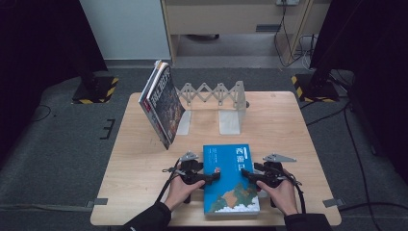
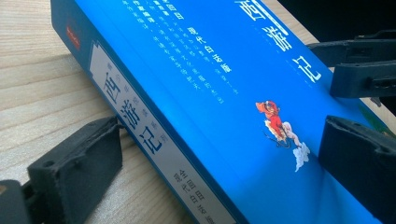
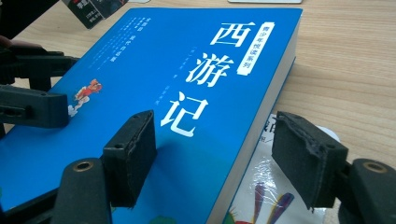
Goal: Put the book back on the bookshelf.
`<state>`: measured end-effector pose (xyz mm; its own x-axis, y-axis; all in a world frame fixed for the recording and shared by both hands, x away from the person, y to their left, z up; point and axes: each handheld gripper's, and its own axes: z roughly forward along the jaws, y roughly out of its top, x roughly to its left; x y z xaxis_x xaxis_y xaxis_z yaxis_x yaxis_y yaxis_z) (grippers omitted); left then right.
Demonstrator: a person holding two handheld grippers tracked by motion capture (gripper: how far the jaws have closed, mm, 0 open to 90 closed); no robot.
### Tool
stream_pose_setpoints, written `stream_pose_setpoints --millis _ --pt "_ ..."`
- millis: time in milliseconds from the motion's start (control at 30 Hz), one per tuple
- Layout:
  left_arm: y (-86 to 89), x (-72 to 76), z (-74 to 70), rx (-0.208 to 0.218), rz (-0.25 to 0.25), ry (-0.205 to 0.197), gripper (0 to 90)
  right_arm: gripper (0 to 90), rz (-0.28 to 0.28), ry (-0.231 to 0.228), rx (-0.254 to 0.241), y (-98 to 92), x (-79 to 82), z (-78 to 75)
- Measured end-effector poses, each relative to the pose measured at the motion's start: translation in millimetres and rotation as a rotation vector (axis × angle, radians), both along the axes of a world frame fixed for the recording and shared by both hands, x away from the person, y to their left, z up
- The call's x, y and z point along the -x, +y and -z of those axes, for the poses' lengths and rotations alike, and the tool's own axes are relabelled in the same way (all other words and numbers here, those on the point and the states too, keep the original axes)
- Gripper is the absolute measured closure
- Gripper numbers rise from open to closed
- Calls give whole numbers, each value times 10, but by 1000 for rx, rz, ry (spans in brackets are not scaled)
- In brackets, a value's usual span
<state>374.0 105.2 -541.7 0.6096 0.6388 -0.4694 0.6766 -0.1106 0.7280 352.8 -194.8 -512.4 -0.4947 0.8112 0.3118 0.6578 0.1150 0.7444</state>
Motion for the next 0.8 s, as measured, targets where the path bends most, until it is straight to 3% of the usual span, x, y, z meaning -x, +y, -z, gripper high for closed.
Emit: stream_pose_setpoints --millis 600,800 --pt "8 -31 7 22 -8 10 14 306 -12 18 -33 28 -15 30" --pt "77 -52 -12 63 -20 85 142 306 -14 28 -43 19 -27 38"
